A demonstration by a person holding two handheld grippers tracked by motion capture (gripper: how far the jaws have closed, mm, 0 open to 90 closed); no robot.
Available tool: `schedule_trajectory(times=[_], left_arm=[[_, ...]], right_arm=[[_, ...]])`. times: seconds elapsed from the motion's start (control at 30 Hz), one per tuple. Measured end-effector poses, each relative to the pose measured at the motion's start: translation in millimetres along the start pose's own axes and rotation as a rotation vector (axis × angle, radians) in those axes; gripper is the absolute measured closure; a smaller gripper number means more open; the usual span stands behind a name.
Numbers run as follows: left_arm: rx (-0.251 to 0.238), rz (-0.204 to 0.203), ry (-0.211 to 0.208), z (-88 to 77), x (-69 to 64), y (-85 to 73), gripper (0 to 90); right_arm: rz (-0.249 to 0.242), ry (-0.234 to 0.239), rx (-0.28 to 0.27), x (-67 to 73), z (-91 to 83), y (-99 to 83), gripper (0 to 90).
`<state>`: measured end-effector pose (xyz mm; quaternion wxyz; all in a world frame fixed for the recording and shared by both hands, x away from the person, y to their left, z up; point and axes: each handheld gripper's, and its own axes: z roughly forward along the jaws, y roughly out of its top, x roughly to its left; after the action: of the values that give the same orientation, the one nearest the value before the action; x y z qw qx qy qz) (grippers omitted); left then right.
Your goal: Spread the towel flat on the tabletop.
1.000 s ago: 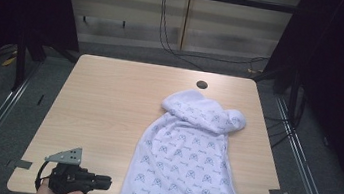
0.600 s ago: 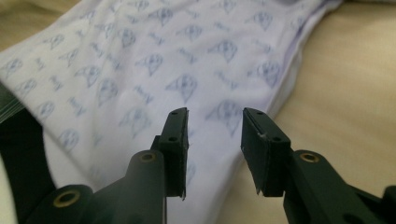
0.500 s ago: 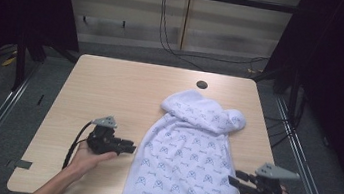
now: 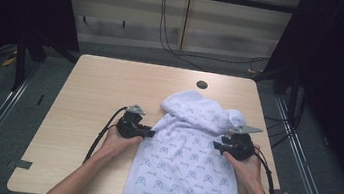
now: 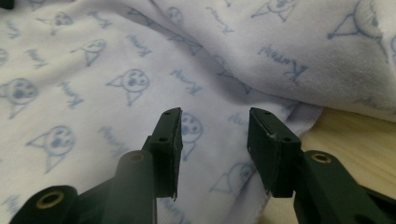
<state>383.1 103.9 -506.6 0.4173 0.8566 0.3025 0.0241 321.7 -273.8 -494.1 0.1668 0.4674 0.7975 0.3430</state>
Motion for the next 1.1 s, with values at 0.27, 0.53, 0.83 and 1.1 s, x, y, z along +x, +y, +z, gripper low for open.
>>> schedule_trajectory(times=[0.27,0.53,0.83,1.1], left_arm=[[0.044,0.02,-0.029,-38.8,-8.3,-21.1,87.5],[0.09,-0.005,-0.115,-82.7,-30.2,-66.9,87.5],[0.107,0.015,-0.263,-117.7,-69.1,-97.9,82.2],[-0.067,-0.075,-0.171,-108.9,-23.9,-49.0,56.5]], right_arm=[[-0.035,-0.025,0.012,5.9,3.0,-4.6,71.4],[-0.079,0.118,0.048,43.4,-7.0,-12.9,89.1],[-0.102,0.247,0.076,86.5,-47.3,-52.8,87.9],[-0.061,0.19,-0.089,61.6,-76.2,-35.2,69.4]])
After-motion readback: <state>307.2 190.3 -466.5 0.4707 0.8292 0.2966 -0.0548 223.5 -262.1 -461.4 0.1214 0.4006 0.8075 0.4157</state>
